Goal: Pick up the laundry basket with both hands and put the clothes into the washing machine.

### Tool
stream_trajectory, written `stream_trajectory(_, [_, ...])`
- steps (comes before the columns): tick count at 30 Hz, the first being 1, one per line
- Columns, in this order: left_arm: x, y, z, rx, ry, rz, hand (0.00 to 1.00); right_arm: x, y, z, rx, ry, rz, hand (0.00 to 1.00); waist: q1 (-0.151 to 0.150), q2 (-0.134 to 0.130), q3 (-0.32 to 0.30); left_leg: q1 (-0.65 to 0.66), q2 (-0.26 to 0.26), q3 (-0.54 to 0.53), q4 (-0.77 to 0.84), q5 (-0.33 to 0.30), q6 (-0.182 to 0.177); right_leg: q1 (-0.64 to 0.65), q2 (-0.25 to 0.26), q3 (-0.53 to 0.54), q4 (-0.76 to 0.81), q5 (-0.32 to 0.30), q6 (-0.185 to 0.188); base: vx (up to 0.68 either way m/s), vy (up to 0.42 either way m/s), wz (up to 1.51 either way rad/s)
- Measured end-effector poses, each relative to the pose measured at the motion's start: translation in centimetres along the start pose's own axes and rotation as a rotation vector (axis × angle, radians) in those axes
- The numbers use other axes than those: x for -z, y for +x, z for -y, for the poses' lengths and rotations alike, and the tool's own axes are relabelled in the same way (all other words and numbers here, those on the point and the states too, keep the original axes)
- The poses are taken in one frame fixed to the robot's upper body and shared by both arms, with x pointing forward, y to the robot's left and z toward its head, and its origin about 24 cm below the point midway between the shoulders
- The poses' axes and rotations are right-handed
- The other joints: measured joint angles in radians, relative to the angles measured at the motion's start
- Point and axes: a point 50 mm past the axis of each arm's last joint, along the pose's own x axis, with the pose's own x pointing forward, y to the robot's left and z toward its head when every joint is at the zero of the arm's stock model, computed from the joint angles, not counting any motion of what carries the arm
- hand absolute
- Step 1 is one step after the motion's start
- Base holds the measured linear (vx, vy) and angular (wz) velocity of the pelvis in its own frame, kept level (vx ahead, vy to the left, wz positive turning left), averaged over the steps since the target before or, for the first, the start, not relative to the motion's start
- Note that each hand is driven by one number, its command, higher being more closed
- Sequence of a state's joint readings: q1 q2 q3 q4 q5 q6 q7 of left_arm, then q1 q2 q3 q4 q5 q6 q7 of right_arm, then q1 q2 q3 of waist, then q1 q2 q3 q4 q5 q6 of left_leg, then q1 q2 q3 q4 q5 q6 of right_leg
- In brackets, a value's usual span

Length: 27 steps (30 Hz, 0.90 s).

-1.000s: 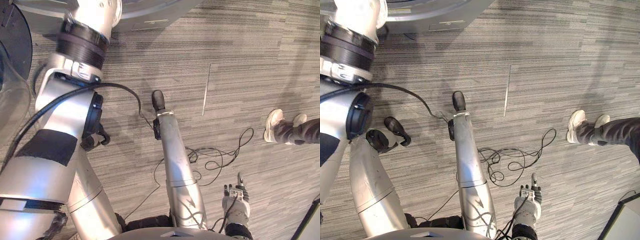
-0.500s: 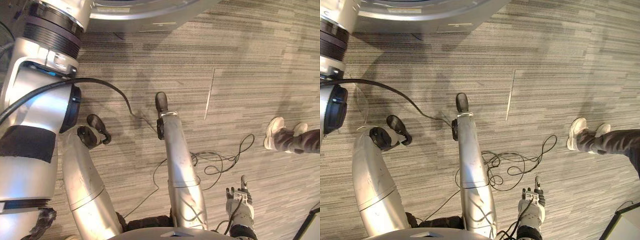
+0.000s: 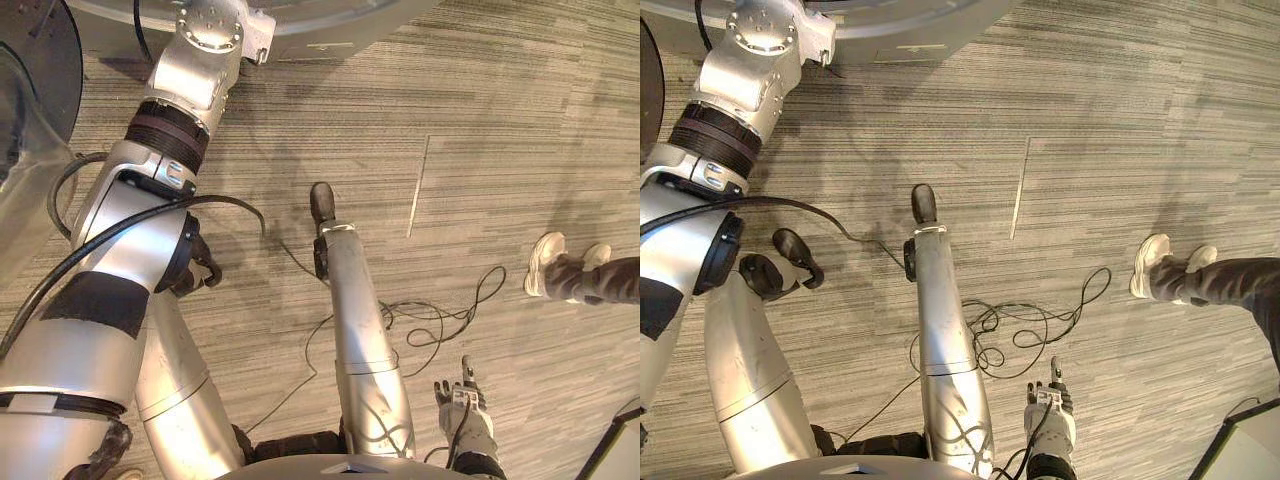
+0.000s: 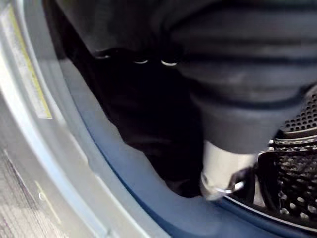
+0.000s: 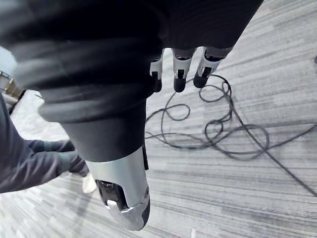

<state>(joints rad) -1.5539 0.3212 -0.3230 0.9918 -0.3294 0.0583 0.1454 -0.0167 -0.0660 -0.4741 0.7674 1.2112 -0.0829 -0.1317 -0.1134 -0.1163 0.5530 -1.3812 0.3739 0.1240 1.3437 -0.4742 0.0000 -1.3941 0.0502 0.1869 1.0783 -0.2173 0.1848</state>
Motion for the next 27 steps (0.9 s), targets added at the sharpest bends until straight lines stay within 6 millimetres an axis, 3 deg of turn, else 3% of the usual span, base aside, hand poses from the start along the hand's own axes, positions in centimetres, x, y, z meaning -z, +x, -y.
stream_trajectory(6, [0.5, -0.2, 0.7, 0.009, -0.202, -0.015, 0.0, 0.6, 0.0, -0.8, -0.029, -0.025, -0.02, 0.0, 0.0, 0.0, 0.0, 0.003, -0.012, -0.01, 0.001, 0.004, -0.006, 0.002, -0.009, -0.007, 0.018, -0.011, -0.002, -0.02, 0.031, 0.08])
stream_trajectory(8, [0.5, -0.4, 1.1, 0.009, -0.323, -0.011, 0.0, 0.6, 0.0, -1.2, -0.039, -0.024, -0.018, 0.0, 0.0, 0.0, 0.0, 0.004, -0.013, -0.01, 0.001, 0.004, -0.006, 0.002, -0.009, -0.007, 0.021, -0.012, -0.002, -0.03, 0.035, 0.02])
stream_trajectory(10, [-0.4, -0.5, 2.1, 0.009, -0.569, -0.005, 0.0, 0.4, 0.0, -2.0, -0.066, -0.019, -0.007, 0.0, -0.002, 0.0, 0.0, 0.004, -0.012, -0.01, 0.003, 0.004, -0.006, 0.002, -0.009, -0.005, 0.022, -0.013, -0.001, -0.03, 0.039, 0.01])
stream_trajectory(13, [-3.7, -0.7, 3.2, 0.038, -0.836, 0.073, 0.0, -0.3, 0.0, -2.8, -0.089, -0.006, 0.02, 0.0, -0.005, 0.0, 0.0, 0.004, -0.013, -0.009, 0.003, 0.004, -0.006, 0.002, -0.01, -0.004, 0.023, -0.013, -0.001, -0.03, 0.038, 0.0])
stream_trajectory(14, [-6.3, -0.8, 3.3, 0.062, -0.982, 0.141, 0.0, -1.0, 0.0, -3.2, -0.104, 0.011, 0.05, 0.0, -0.01, 0.0, 0.0, 0.004, -0.013, -0.009, 0.003, 0.004, -0.006, 0.001, -0.01, -0.004, 0.023, -0.013, -0.002, -0.03, 0.036, -0.01])
stream_trajectory(15, [-7.6, -0.9, 3.2, 0.068, -1.038, 0.173, 0.0, -1.3, 0.0, -3.3, -0.106, 0.024, 0.066, 0.0, -0.011, 0.0, 0.0, 0.004, -0.013, -0.008, 0.003, 0.004, -0.006, 0.0, -0.01, -0.004, 0.023, -0.013, -0.003, -0.04, 0.042, -0.02])
stream_trajectory(16, [-10.6, -1.2, 2.2, 0.073, -1.168, 0.275, 0.0, -2.2, -0.1, -3.6, -0.116, 0.049, 0.103, 0.0, -0.021, 0.0, 0.0, 0.003, -0.013, -0.009, 0.004, 0.004, -0.006, -0.001, -0.01, -0.004, 0.024, -0.013, -0.003, -0.03, 0.034, -0.02])
stream_trajectory(18, [-13.3, -2.0, 0.7, 0.072, -1.275, 0.408, 0.0, -3.1, -0.3, -4.0, -0.135, 0.076, 0.146, 0.0, -0.03, 0.0, 0.0, 0.003, -0.013, -0.009, 0.004, 0.004, -0.006, -0.002, -0.009, -0.005, 0.024, -0.014, -0.004, -0.02, 0.02, -0.01])
stream_trajectory(22, [-13.0, -2.4, -1.1, -0.066, -1.383, 0.48, 0.0, -3.9, -0.6, -4.9, -0.178, 0.09, 0.188, 0.0, -0.042, 0.0, 0.0, 0.001, -0.012, -0.008, 0.006, 0.002, -0.008, -0.007, -0.008, -0.004, 0.025, -0.014, -0.005, -0.02, 0.032, -0.03])
stream_trajectory(27, [-12.7, -2.6, -1.4, -0.106, -1.412, 0.493, 0.0, -4.1, -0.8, -5.5, -0.205, 0.095, 0.199, 0.0, -0.048, 0.0, 0.0, 0.001, -0.012, -0.008, 0.015, -0.003, -0.008, -0.007, -0.009, -0.004, 0.031, -0.016, -0.006, -0.03, 0.043, -0.01])
